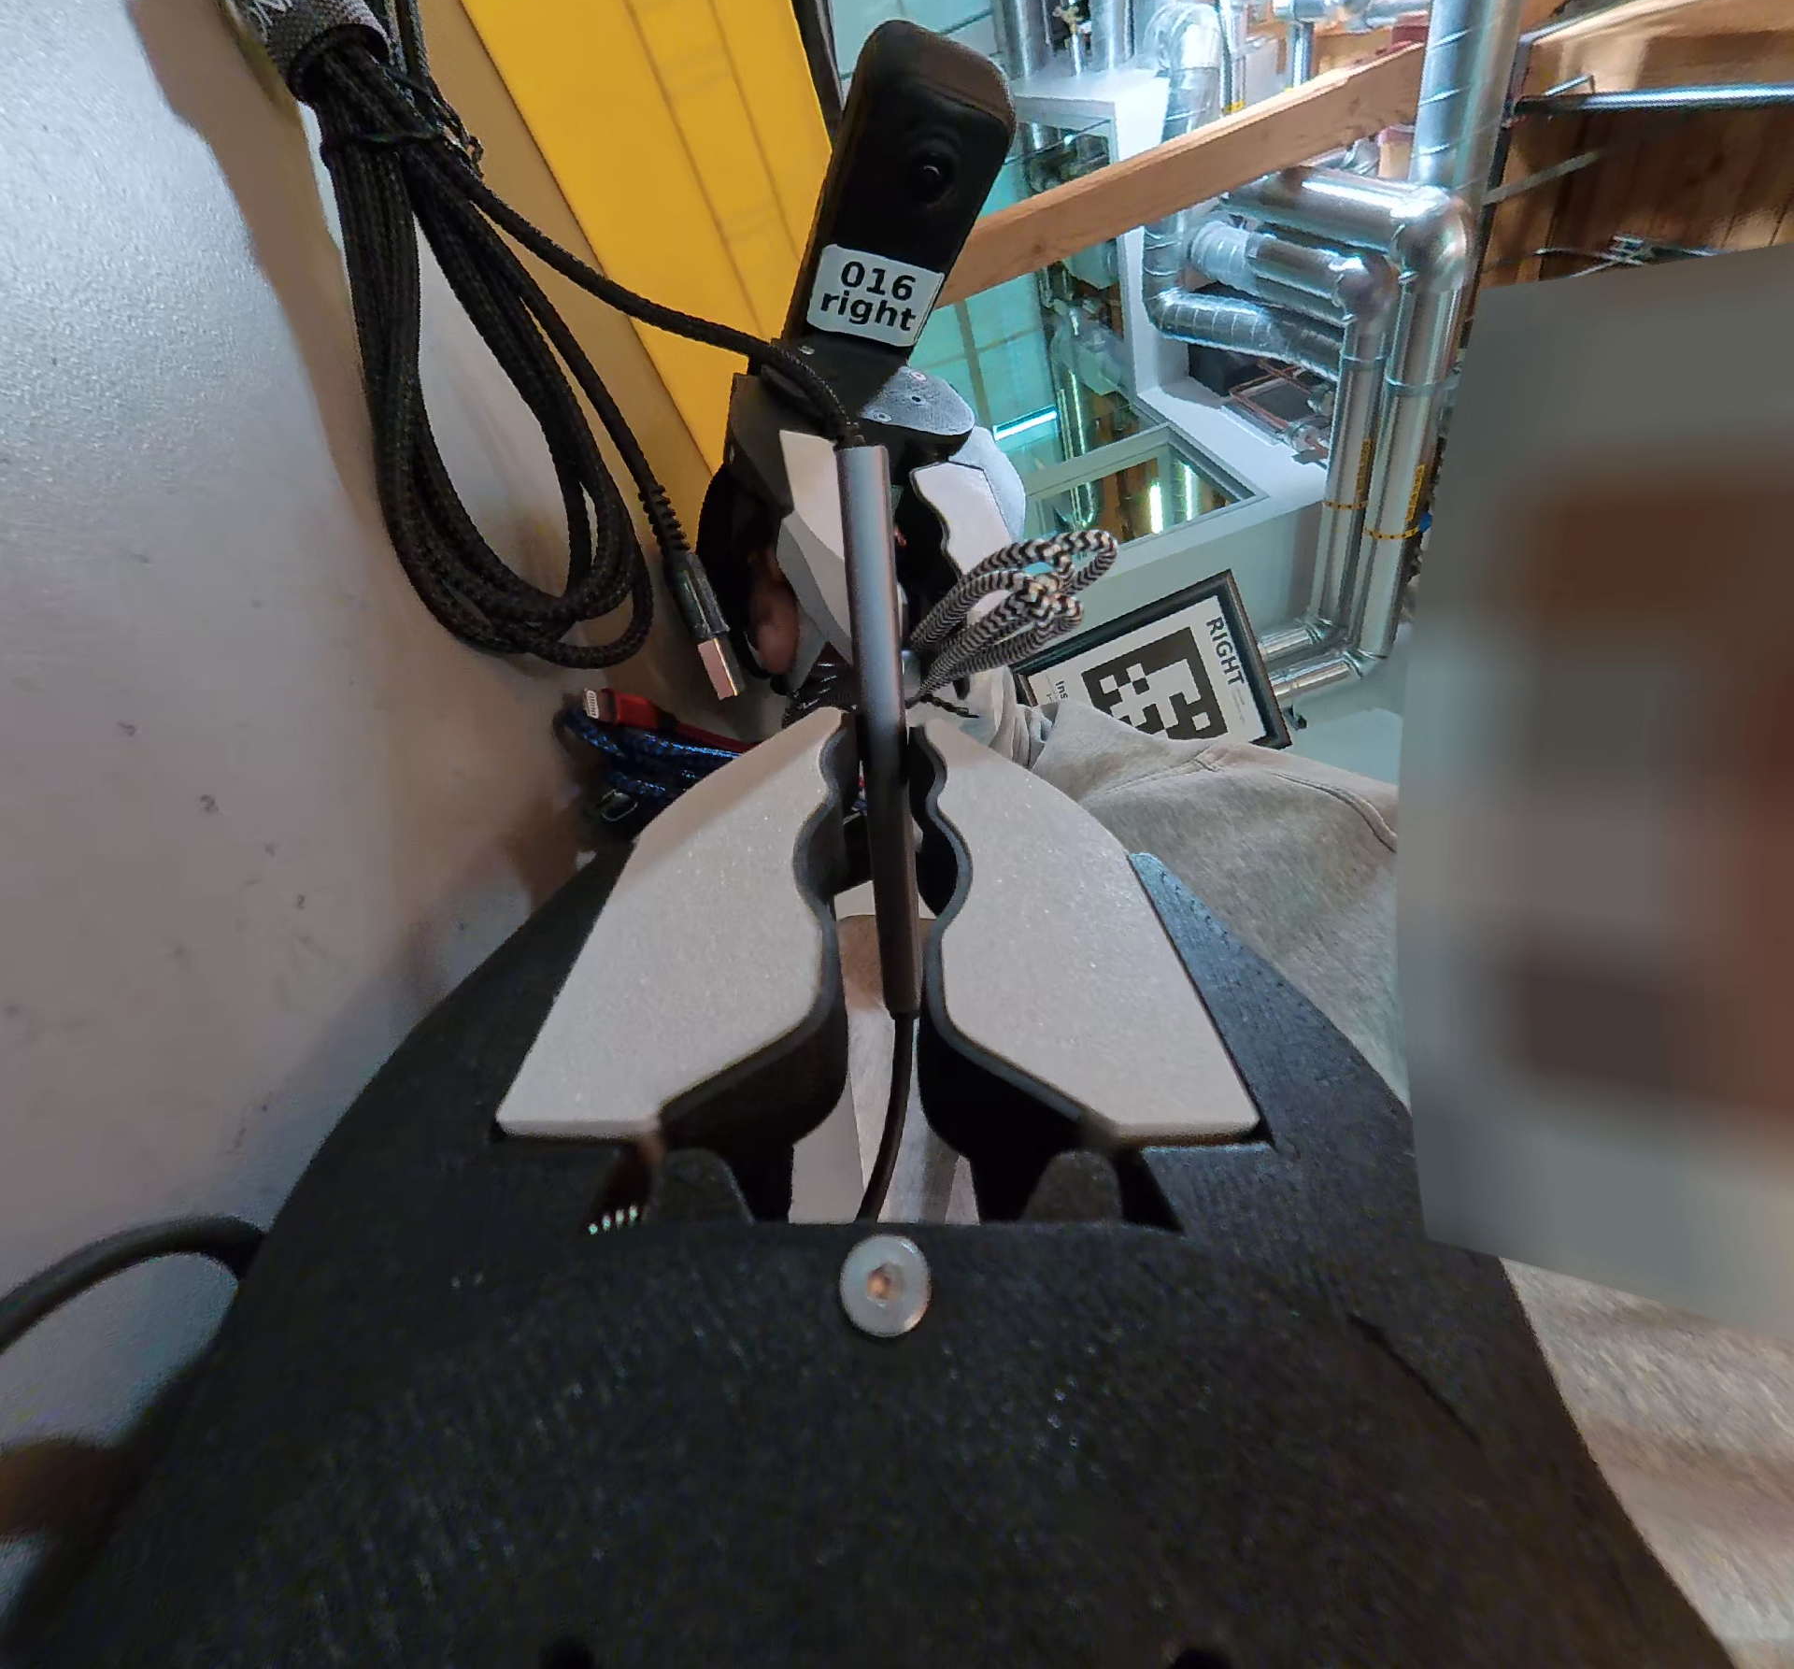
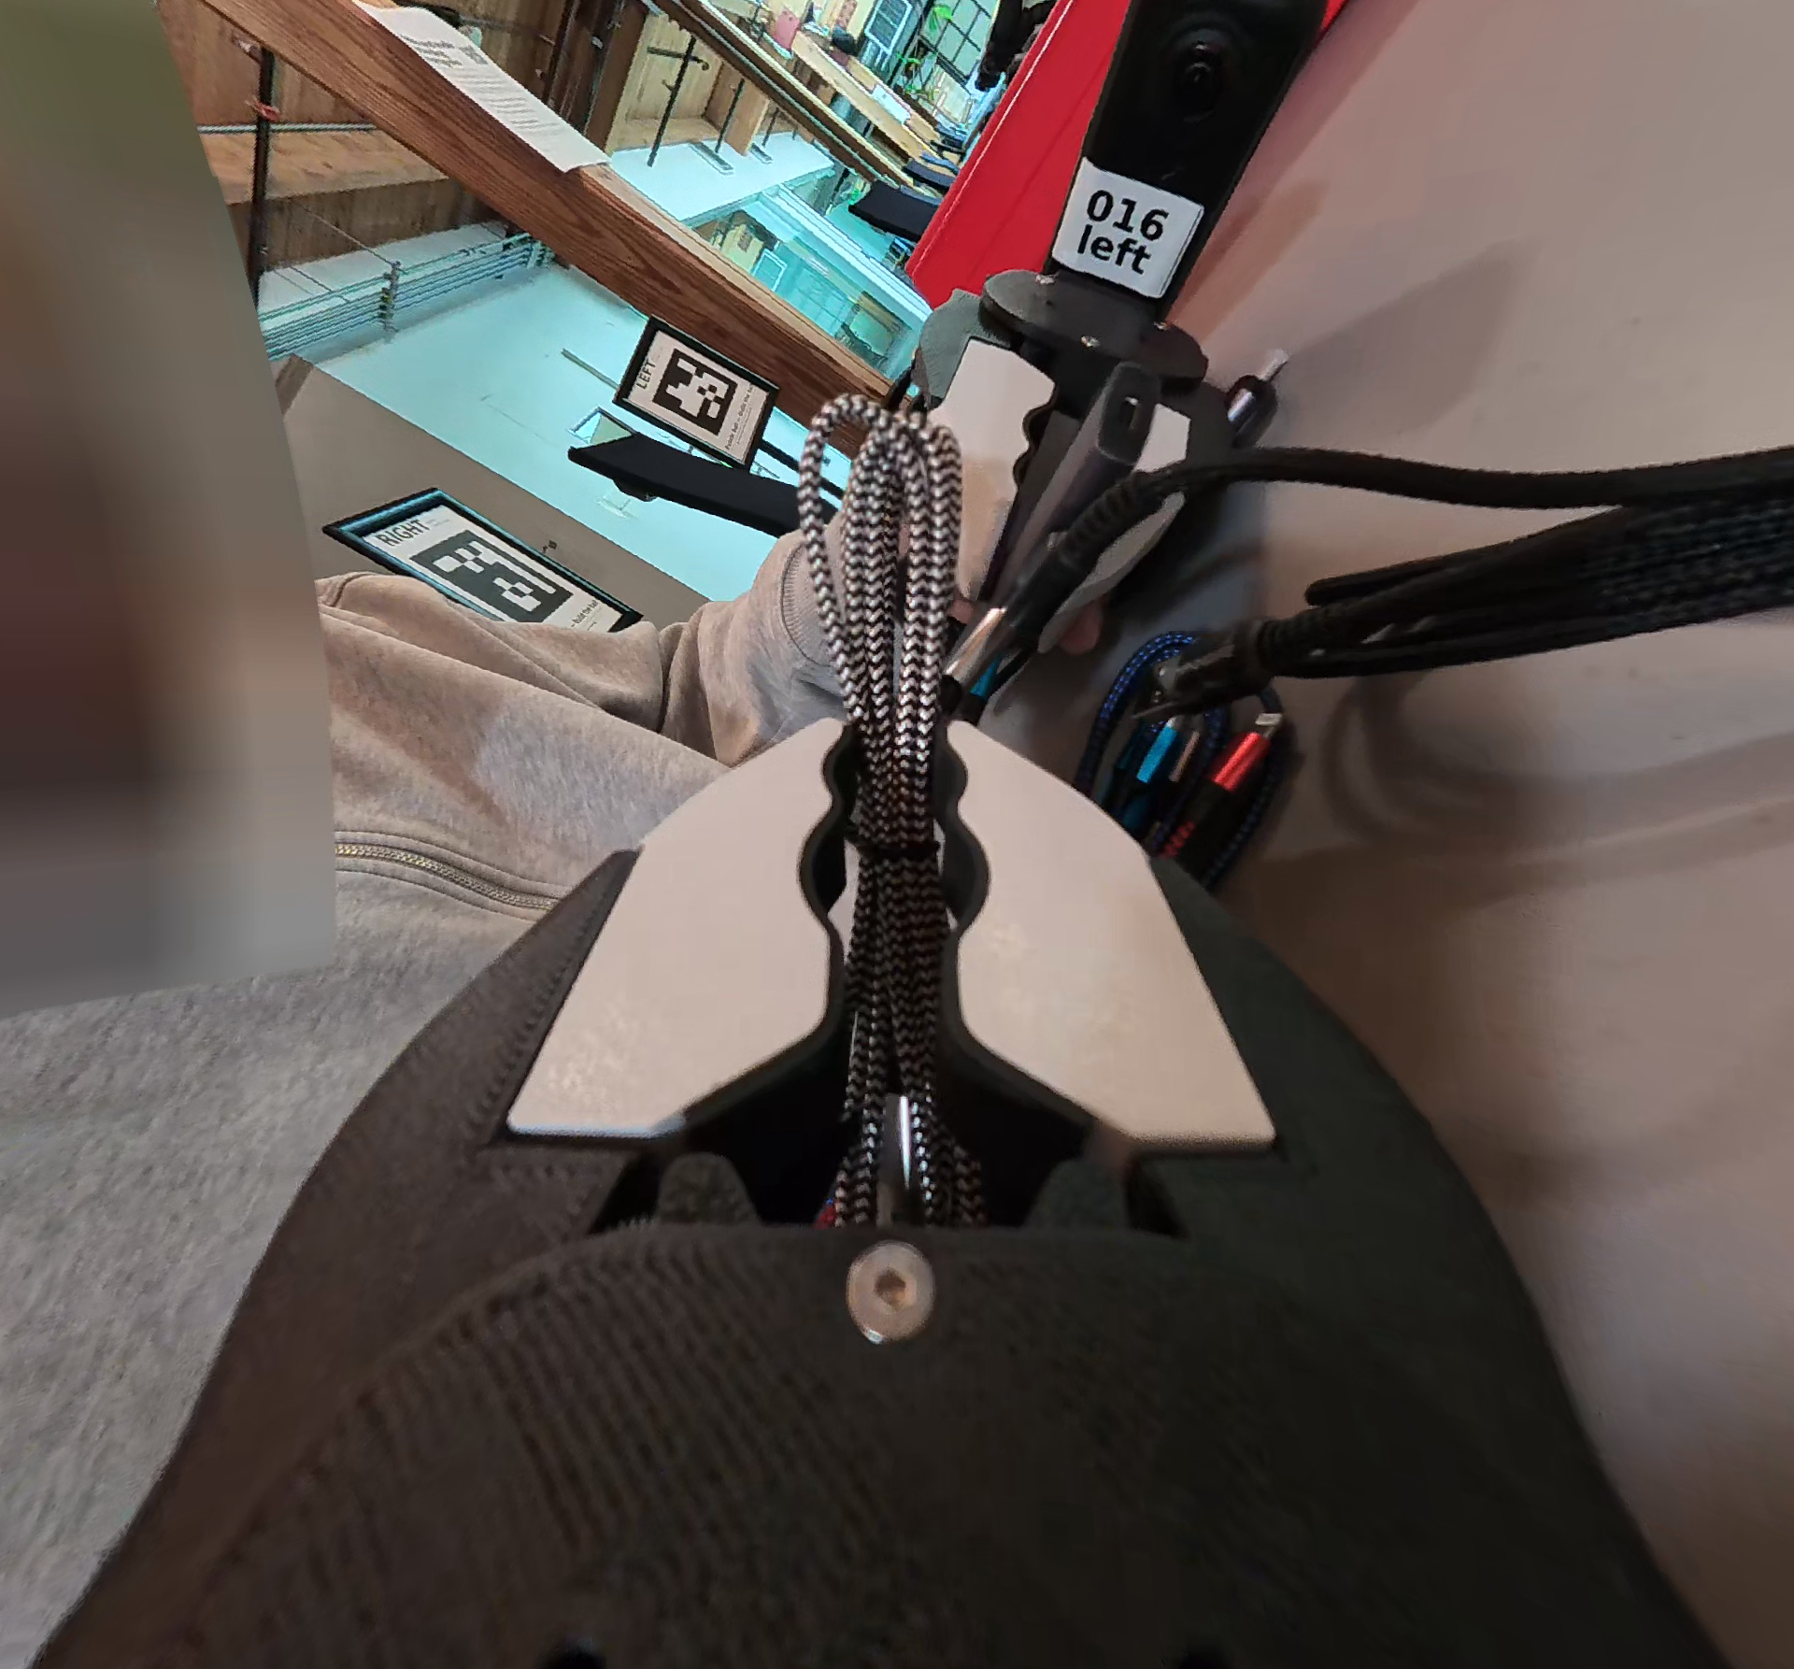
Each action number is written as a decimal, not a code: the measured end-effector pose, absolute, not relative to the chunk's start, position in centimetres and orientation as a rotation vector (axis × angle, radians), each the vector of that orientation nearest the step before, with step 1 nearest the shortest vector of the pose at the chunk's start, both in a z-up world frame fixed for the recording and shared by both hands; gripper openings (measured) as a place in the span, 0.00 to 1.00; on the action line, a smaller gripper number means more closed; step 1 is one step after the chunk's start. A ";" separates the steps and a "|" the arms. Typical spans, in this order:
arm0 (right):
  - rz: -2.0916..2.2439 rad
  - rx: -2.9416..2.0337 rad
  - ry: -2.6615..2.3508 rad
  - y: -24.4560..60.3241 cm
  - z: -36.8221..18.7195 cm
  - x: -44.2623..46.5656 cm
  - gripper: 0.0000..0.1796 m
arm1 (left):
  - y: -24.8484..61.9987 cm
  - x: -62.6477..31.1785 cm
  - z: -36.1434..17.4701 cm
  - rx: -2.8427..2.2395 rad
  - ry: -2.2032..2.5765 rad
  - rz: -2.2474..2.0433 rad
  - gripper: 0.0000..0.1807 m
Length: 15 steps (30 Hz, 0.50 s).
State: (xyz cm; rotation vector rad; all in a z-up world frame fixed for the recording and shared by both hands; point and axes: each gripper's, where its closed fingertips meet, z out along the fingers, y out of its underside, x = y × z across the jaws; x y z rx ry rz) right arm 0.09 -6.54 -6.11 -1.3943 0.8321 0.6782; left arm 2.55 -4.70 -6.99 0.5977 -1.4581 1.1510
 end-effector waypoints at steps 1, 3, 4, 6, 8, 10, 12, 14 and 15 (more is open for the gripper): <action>0.673 -1.398 0.838 -6.5 -6.2 0.1 0.08 | -4.7 2.5 -7.0 0.594 -1.456 1.151 0.05; 0.659 -1.398 0.855 -6.6 -6.3 0.4 0.08 | -4.7 2.4 -6.9 0.587 -1.456 1.150 0.05; 0.655 -1.395 0.860 -6.7 -6.3 0.4 0.08 | -4.7 2.4 -6.9 0.586 -1.456 1.150 0.05; 0.639 -1.391 0.875 -6.9 -6.4 0.7 0.08 | -4.7 2.4 -6.9 0.587 -1.456 1.150 0.05; 0.615 -1.401 0.883 -7.0 -6.5 0.9 0.08 | -4.7 2.5 -6.9 0.588 -1.456 1.151 0.05; 0.577 -1.428 0.880 -7.0 -6.5 0.9 0.08 | -4.7 2.5 -6.9 0.589 -1.455 1.152 0.05; 0.532 -1.468 0.875 -6.9 -6.7 1.0 0.08 | -4.7 2.5 -6.9 0.592 -1.457 1.152 0.05; 0.484 -1.498 0.865 -6.9 -6.8 1.0 0.08 | -4.7 2.6 -6.9 0.596 -1.452 1.154 0.05; 0.458 -1.506 0.863 -6.9 -6.8 1.1 0.08 | -4.7 2.6 -6.9 0.599 -1.449 1.156 0.05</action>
